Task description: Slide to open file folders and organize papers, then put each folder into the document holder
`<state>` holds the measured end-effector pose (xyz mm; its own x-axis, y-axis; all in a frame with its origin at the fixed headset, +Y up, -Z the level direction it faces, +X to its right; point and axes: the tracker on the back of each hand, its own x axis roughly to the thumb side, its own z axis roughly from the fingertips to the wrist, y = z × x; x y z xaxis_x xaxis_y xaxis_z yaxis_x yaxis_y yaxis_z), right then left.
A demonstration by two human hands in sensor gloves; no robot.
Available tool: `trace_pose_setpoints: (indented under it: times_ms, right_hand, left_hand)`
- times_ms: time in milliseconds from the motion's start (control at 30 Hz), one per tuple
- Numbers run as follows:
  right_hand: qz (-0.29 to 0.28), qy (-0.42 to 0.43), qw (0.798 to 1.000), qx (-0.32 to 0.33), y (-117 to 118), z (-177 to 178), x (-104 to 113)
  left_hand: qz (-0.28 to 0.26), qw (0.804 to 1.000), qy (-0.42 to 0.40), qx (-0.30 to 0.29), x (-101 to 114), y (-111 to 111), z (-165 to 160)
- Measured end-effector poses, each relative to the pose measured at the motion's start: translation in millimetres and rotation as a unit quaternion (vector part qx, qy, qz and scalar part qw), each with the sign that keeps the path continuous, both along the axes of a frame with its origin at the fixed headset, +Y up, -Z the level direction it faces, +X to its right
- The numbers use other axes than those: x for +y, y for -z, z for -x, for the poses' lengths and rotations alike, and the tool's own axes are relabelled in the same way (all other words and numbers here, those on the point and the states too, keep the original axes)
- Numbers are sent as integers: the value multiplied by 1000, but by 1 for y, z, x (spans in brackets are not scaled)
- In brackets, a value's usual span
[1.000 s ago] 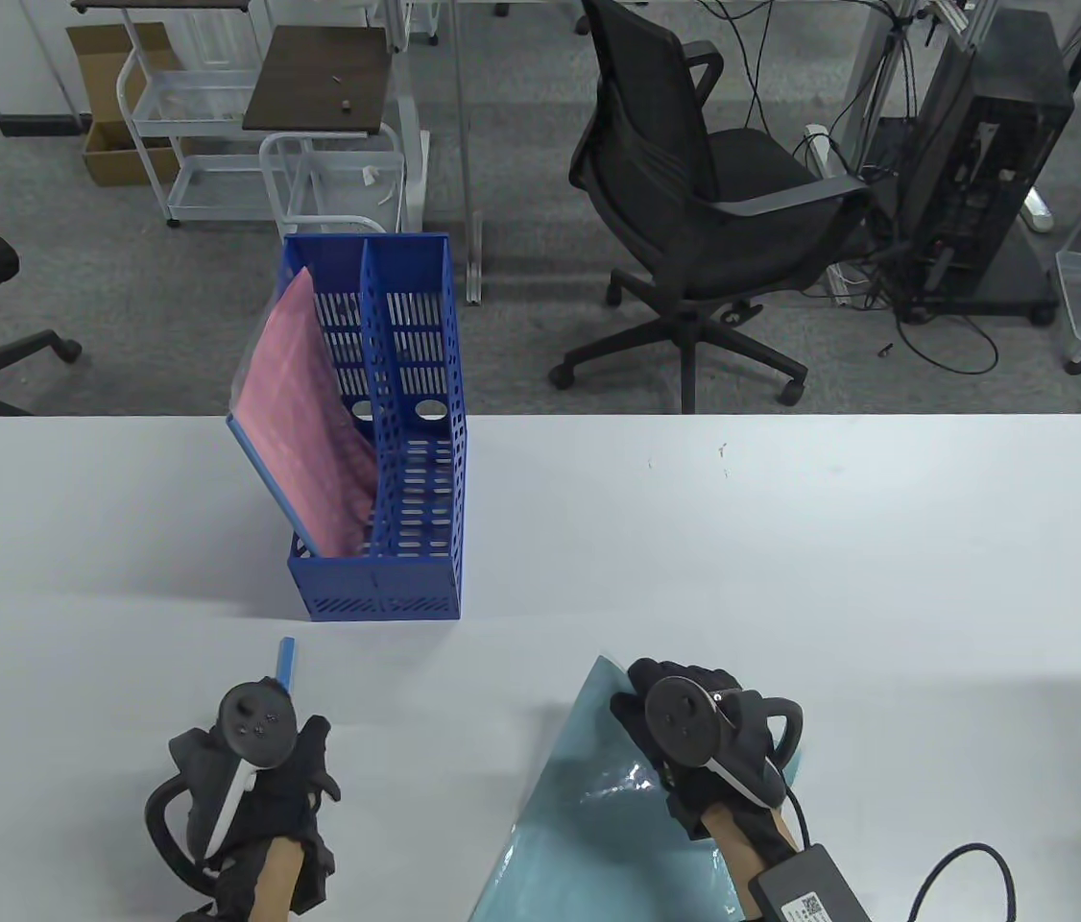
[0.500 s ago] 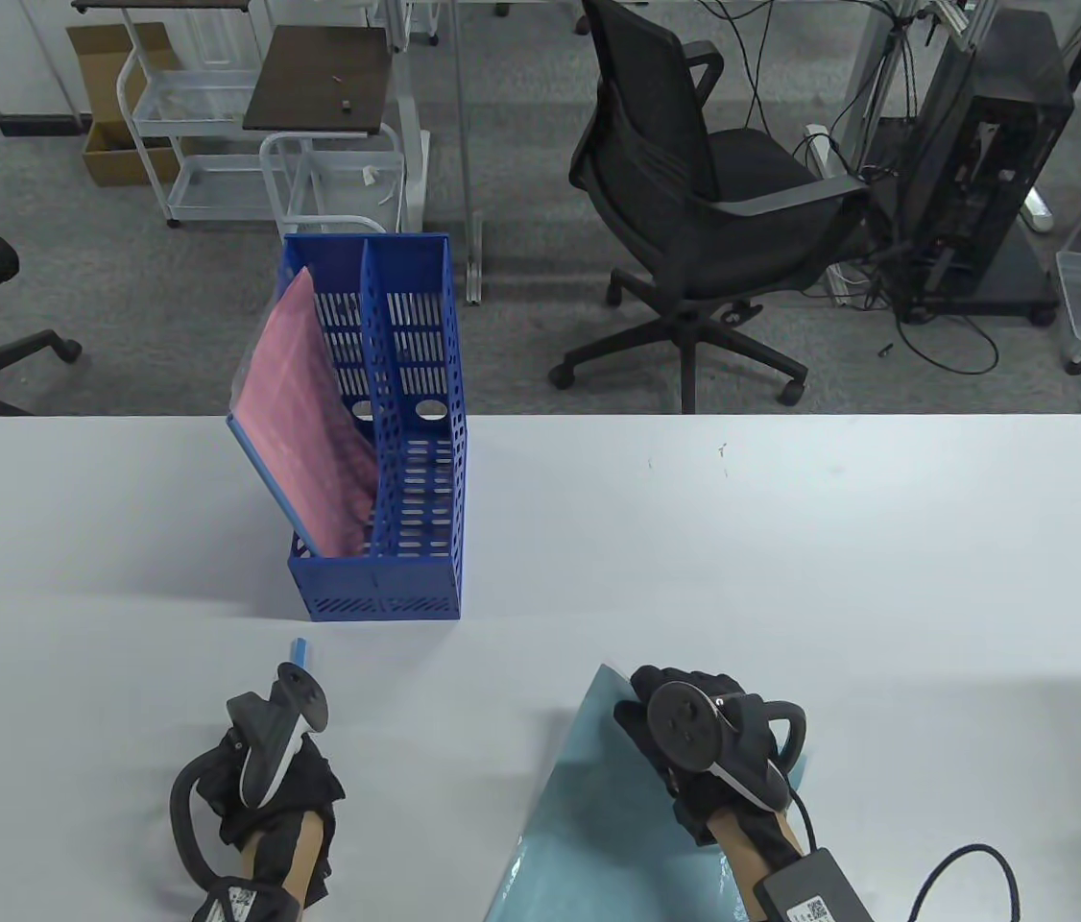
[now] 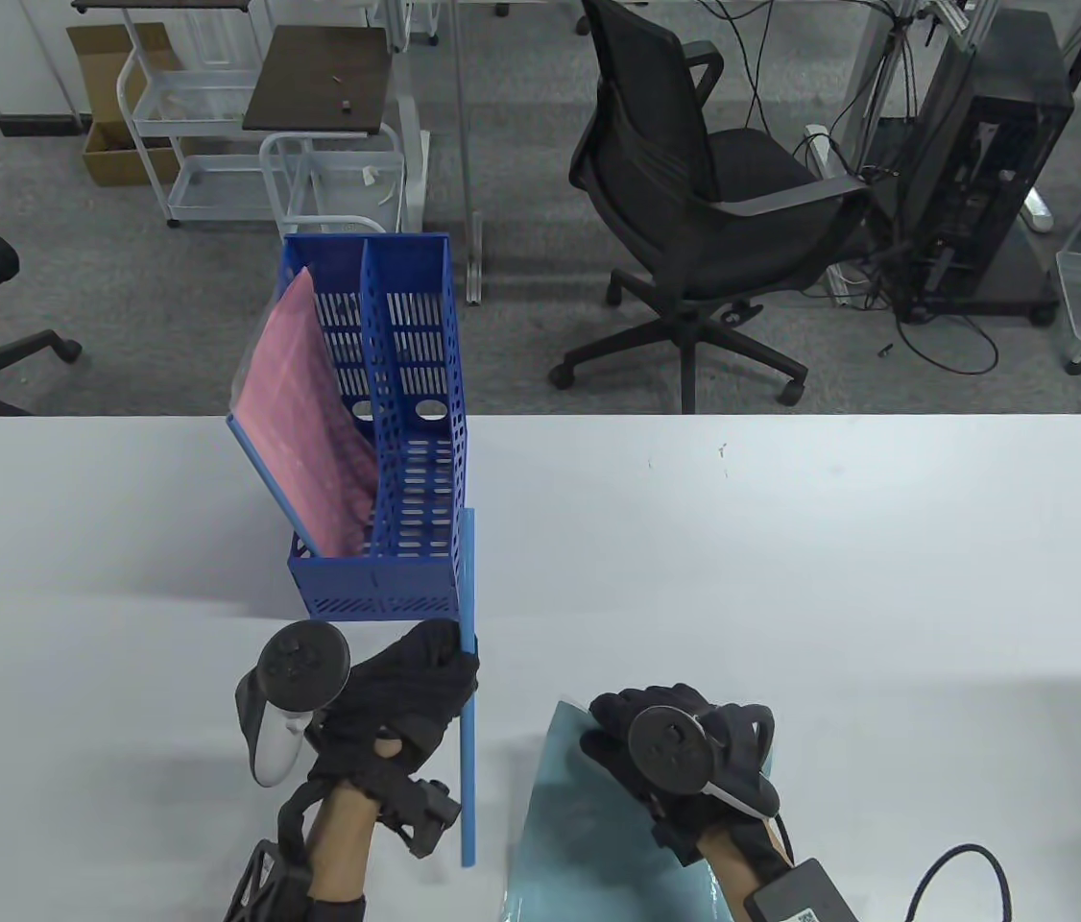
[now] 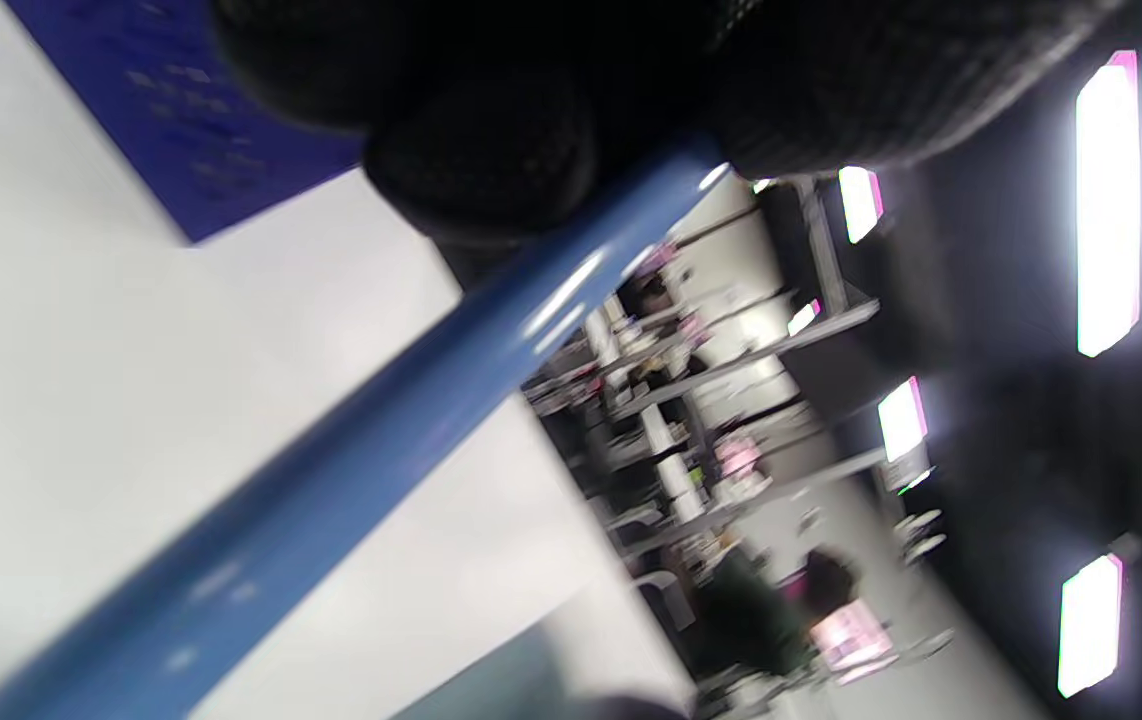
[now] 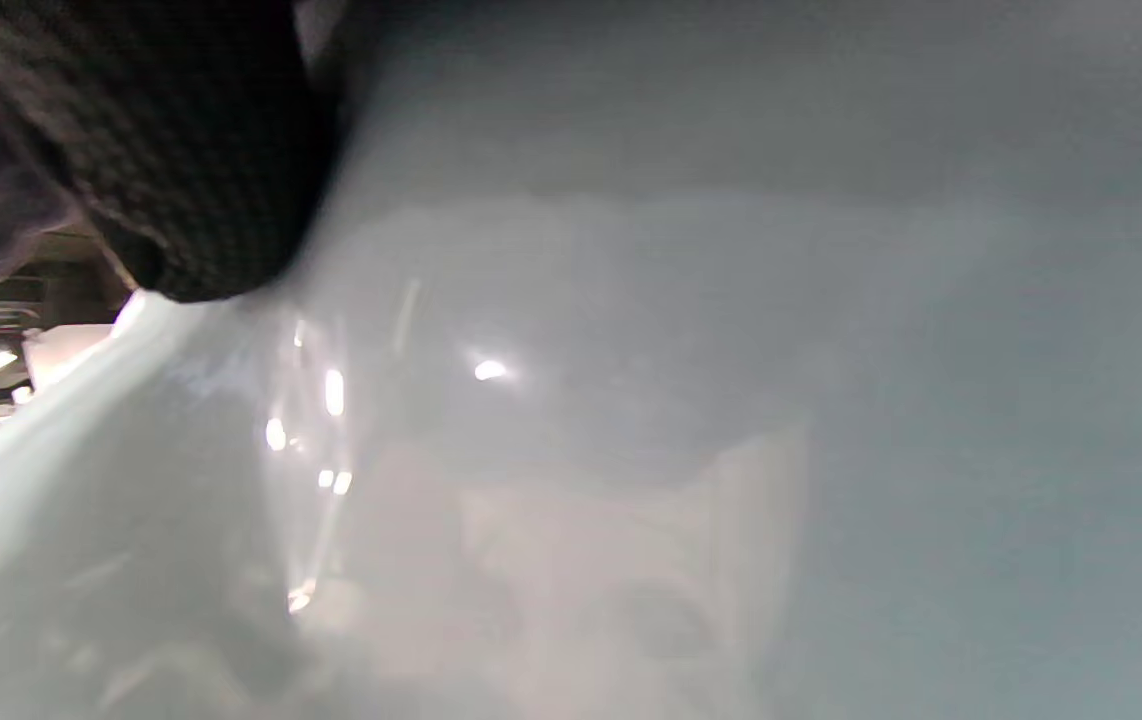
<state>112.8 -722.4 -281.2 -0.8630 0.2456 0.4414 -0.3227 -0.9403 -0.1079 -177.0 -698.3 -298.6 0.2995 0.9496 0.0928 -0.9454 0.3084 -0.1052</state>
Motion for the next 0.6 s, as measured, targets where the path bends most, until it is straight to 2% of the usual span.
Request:
trace_pose_setpoints:
  times_ms: [167, 300, 433, 600]
  right_hand:
    - [4, -14, 1000, 27, -6, 7, 3]
    - [20, -23, 998, 53, -10, 14, 5]
    - [15, -28, 997, 67, -14, 20, 6]
    - [12, -29, 997, 72, -17, 23, 6]
  left_hand:
    - [-35, 992, -97, 70, -5, 0, 19]
    - [-49, 975, -171, 134, -6, -7, 43]
    - [-38, 966, -208, 149, -6, -10, 53]
    - [-29, 966, -209, 148, -7, -11, 52]
